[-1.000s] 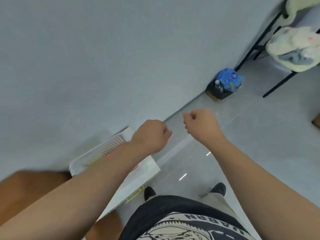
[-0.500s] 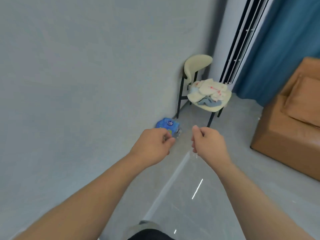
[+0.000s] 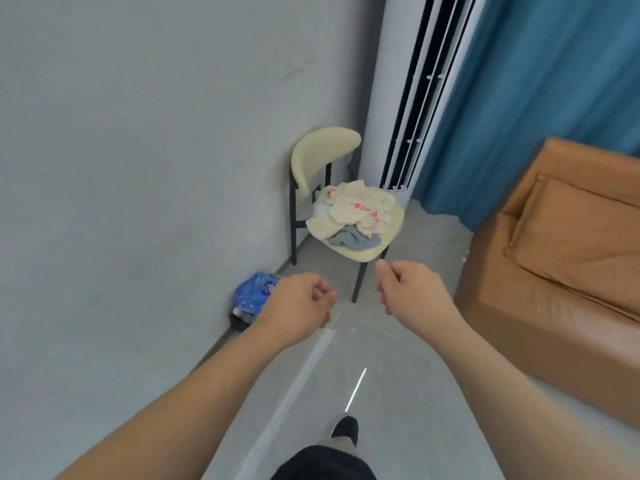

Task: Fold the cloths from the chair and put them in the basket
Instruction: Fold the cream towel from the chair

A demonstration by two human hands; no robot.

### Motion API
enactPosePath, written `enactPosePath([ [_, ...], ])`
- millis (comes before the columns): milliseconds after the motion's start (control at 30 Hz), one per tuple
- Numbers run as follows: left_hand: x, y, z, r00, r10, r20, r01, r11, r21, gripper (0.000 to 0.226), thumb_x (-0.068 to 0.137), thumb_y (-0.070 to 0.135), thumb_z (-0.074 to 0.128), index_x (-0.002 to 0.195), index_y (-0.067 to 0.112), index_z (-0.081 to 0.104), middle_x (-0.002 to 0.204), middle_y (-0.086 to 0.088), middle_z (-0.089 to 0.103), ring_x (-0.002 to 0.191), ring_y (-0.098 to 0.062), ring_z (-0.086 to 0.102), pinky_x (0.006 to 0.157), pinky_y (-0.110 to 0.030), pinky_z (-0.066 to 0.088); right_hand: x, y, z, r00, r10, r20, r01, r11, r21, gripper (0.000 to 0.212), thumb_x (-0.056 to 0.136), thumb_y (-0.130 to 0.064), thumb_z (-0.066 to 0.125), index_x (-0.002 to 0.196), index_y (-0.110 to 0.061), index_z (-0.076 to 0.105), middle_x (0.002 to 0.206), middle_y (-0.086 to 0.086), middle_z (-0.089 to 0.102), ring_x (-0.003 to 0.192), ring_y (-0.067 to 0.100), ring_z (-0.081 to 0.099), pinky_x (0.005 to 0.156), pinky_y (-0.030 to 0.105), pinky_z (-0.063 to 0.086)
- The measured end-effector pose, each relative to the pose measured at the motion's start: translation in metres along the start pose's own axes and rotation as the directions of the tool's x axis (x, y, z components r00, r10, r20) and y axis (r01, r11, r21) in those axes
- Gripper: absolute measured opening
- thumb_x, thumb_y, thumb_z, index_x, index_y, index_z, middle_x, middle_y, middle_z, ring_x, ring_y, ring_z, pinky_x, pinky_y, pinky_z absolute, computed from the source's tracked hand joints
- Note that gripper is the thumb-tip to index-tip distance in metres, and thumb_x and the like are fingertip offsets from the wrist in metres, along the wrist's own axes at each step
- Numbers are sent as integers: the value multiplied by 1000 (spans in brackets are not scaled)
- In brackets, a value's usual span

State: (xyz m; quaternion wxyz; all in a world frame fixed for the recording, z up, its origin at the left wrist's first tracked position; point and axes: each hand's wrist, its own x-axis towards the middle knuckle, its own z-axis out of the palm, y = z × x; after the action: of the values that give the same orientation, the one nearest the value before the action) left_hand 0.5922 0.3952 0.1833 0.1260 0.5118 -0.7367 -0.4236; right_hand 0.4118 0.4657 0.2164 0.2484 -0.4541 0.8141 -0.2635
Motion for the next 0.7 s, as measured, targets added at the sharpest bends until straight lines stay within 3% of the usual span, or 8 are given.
enactPosePath([
  [133, 99, 49, 29, 995, -24, 102, 26, 999, -19, 14, 96, 26, 62, 83, 23, 65, 66, 3, 74, 61, -10, 69, 74, -40, 62, 85, 26, -45, 999, 43, 14, -43, 999, -25, 49, 106, -45, 40, 80, -12, 66, 73, 4, 70, 72, 21, 69, 75, 41, 58],
  [300, 203, 108, 59, 989, -13, 149, 16, 1000, -19, 13, 97, 26, 61, 87, 19, 67, 69, 3, 75, 64, -10, 71, 74, -40, 63, 186, 61, -88, 996, 76, 42, -76, 997, -9, 47, 106, -44, 41, 76, -16, 64, 71, 1, 70, 69, 19, 69, 73, 35, 57],
  [500, 325, 150, 103, 992, -58, 108, 57, 998, 17, 14, 99, 28, 58, 90, 19, 66, 67, 2, 74, 61, -17, 70, 63, -27, 57, 335, 105, -121, 993, 29, 114, -29, 1000, -6, 46, 106, -45, 40, 79, -18, 66, 75, -5, 70, 71, 15, 69, 66, 29, 53],
  [600, 372, 174, 115, 989, -137, 47, 139, 990, -32, 13, 98, 28, 59, 93, 19, 66, 69, 2, 75, 61, -10, 69, 71, -32, 60, 407, 113, -135, 979, -40, 199, 44, 999, -15, 46, 106, -44, 42, 79, -15, 66, 74, -4, 70, 71, 18, 69, 72, 34, 56],
  [700, 415, 196, 120, 976, -218, -10, 216, 971, -103, 12, 98, 27, 60, 92, 19, 67, 72, 1, 75, 65, -14, 72, 74, -36, 62, 472, 113, -147, 951, -109, 290, 122, 992, -28, 46, 105, -45, 42, 80, -15, 67, 74, -1, 70, 72, 20, 68, 74, 37, 57],
])
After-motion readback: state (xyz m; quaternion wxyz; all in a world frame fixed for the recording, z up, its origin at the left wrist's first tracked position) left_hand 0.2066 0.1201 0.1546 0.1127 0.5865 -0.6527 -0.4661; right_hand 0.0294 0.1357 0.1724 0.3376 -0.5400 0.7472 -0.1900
